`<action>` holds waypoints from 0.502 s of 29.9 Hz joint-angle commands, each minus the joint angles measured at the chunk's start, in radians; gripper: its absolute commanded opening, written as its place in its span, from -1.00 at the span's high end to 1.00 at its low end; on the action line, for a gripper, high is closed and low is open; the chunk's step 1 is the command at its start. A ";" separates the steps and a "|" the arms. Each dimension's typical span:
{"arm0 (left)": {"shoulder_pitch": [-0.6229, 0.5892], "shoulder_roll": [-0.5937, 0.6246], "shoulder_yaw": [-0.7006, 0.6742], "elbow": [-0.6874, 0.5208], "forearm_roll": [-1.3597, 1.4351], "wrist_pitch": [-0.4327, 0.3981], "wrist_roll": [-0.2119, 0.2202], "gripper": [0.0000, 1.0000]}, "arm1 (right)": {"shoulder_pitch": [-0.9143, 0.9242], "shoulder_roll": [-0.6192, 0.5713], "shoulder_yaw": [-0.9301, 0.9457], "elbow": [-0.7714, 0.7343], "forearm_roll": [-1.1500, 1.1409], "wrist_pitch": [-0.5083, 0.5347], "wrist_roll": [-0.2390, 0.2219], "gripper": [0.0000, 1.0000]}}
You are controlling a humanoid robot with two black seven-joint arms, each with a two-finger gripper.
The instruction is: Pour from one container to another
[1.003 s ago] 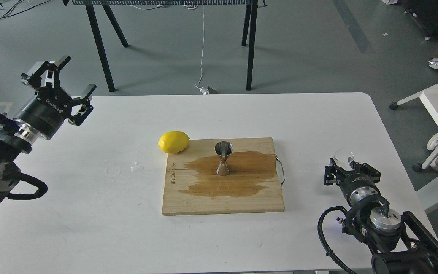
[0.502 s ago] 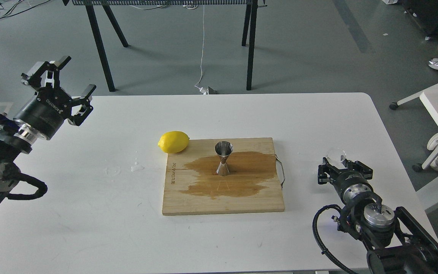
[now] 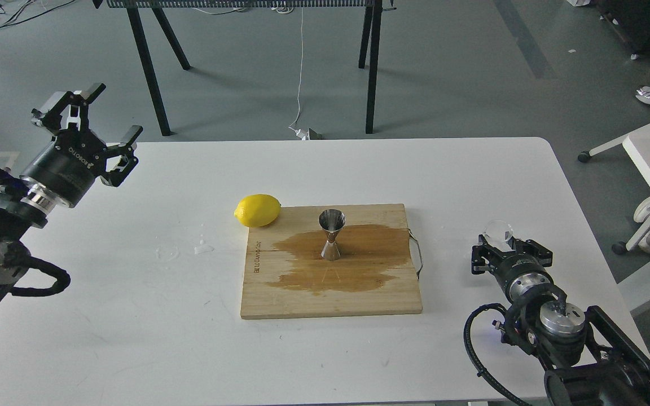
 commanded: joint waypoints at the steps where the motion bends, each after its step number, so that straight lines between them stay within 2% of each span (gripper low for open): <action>1: 0.000 0.000 0.000 0.000 0.000 0.000 0.000 -0.79 | 0.000 0.000 -0.001 0.000 0.000 0.000 0.000 -0.38; 7: 0.000 0.000 0.000 0.000 0.000 0.000 0.000 -0.79 | 0.000 0.000 -0.001 0.000 -0.002 0.000 0.000 -0.53; 9: 0.000 0.000 0.000 0.000 0.000 0.000 0.000 -0.79 | 0.000 -0.001 -0.001 0.000 -0.002 0.000 0.000 -0.63; 15: 0.000 0.000 0.000 0.000 0.000 0.000 0.000 -0.79 | 0.000 -0.001 -0.001 0.000 -0.002 0.000 0.000 -0.74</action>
